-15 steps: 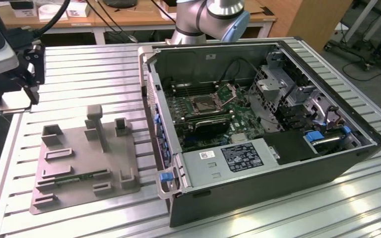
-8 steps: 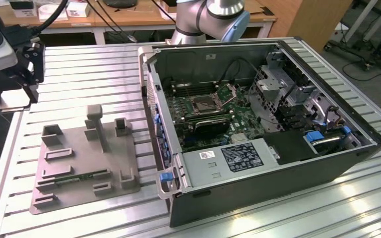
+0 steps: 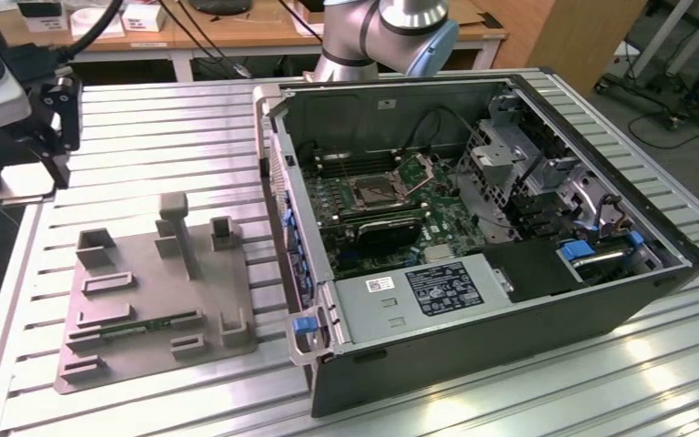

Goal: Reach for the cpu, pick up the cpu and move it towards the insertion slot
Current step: 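Pick up the cpu and move it towards the insertion slot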

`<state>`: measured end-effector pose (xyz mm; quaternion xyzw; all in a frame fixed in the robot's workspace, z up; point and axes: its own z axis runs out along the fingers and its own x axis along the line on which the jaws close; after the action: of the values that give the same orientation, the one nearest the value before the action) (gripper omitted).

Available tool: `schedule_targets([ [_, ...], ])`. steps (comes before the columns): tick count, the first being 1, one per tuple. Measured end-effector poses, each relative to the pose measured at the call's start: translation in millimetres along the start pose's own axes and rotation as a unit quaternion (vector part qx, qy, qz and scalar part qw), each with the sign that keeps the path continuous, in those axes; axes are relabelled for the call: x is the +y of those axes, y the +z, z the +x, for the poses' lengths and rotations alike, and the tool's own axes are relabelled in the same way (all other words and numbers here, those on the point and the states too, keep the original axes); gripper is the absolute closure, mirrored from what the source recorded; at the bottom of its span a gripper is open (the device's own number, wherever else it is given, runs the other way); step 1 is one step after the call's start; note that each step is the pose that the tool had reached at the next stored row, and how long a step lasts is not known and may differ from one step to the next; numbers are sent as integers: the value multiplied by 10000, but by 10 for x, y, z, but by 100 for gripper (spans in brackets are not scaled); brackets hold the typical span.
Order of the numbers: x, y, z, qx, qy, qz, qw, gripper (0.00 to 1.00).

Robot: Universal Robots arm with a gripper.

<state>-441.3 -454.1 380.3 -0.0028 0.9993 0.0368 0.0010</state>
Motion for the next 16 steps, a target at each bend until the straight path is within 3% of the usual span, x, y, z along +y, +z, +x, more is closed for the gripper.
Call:
schedule_targets([
  [16,8,-103,0,-1,0,-1,10000,46],
])
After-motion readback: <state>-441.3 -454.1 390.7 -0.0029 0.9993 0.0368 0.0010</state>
